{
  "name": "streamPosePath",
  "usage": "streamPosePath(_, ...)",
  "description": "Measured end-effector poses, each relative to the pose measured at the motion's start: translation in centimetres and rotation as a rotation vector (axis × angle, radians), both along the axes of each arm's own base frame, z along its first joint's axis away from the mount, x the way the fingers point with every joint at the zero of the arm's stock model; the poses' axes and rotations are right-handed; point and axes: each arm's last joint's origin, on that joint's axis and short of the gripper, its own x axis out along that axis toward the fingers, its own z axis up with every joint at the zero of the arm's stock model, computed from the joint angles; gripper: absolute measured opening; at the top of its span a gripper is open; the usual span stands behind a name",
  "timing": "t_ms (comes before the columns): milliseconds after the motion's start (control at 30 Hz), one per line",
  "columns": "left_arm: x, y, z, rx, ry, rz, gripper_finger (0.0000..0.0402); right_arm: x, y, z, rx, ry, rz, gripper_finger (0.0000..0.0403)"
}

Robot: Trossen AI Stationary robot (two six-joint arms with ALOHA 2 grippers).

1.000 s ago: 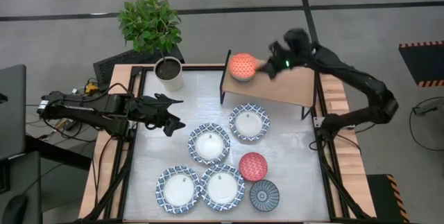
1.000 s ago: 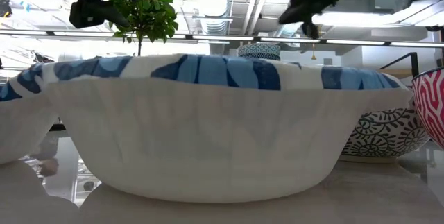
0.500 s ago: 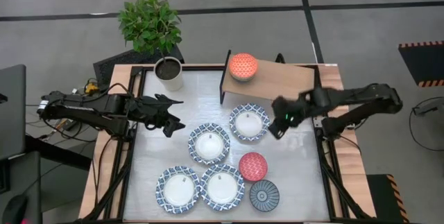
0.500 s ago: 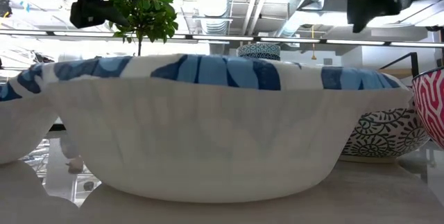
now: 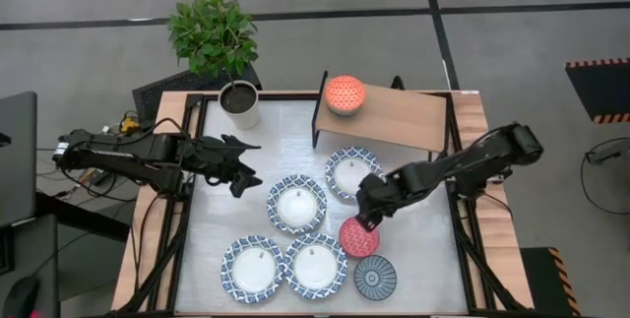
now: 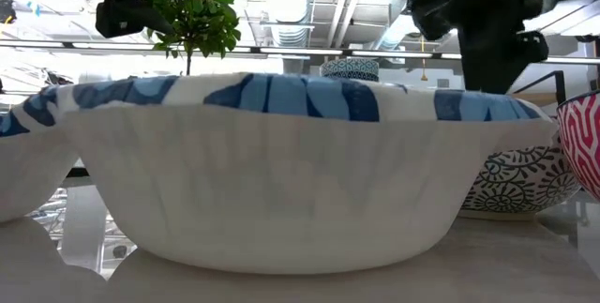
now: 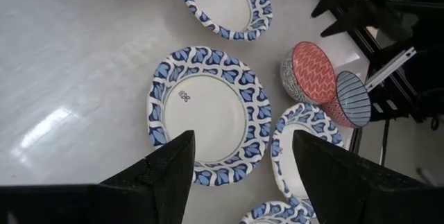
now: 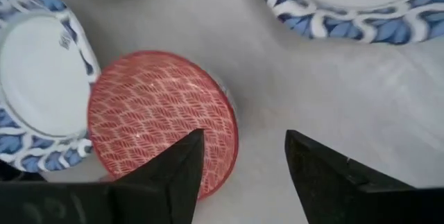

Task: Place and stack bowls onto a shelf
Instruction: Stack the red bowl on top of the orange bowl on the shelf, then stack the blue bowl on top of the orange bowl on the shelf

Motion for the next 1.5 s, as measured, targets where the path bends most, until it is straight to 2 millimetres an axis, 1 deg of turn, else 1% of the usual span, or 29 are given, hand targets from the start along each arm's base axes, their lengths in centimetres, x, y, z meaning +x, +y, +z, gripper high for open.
streamPosePath(133, 0.0, 0.0, 0.0, 0.000, 0.006, -0.005, 0.0228, 0.3, 0.8, -1.6, 0.007, 0.077, 0.035, 0.0224)
streamPosePath(233, 0.0, 0.0, 0.0, 0.005, 0.006, -0.009, 0.0228, 0.8, 1.3, -2.6, 0.013, 0.103, 0.068, 0.0224)
streamPosePath(367, 0.0, 0.0, 0.0, 0.009, 0.006, -0.012, 0.0228, 1.2, 1.5, -3.8, 0.015, 0.143, 0.109, 0.0221)
streamPosePath(467, 0.0, 0.0, 0.0, 0.015, 0.006, -0.015, 0.0228, 1.7, 1.5, -4.4, 0.023, 0.137, 0.130, 0.0207)
streamPosePath(533, 0.0, 0.0, 0.0, 0.015, 0.006, -0.016, 0.0228, 1.9, 1.4, -4.4, 0.032, 0.123, 0.132, 0.0189)
streamPosePath(600, 0.0, 0.0, 0.0, 0.016, 0.006, -0.016, 0.0228, 2.0, 1.3, -4.3, 0.034, 0.117, 0.139, 0.0162)
streamPosePath(800, 0.0, 0.0, 0.0, 0.027, 0.006, -0.024, 0.0228, 2.0, 0.9, -4.4, 0.034, 0.127, 0.134, 0.0056)
streamPosePath(867, 0.0, 0.0, 0.0, 0.037, 0.006, -0.024, 0.0228, 2.0, 0.9, -4.3, 0.034, 0.124, 0.139, 0.0027)
streamPosePath(1267, 0.0, 0.0, 0.0, 0.053, 0.006, -0.033, 0.0228, 2.0, 0.7, -4.3, 0.040, 0.129, 0.121, 0.0030)
streamPosePath(1367, 0.0, 0.0, 0.0, 0.053, 0.006, -0.033, 0.0228, 2.0, 0.7, -4.2, 0.039, 0.127, 0.121, 0.0065)
streamPosePath(1500, 0.0, 0.0, 0.0, 0.056, 0.006, -0.044, 0.0228, 1.4, 0.7, -2.7, 0.051, 0.080, 0.110, 0.0142)
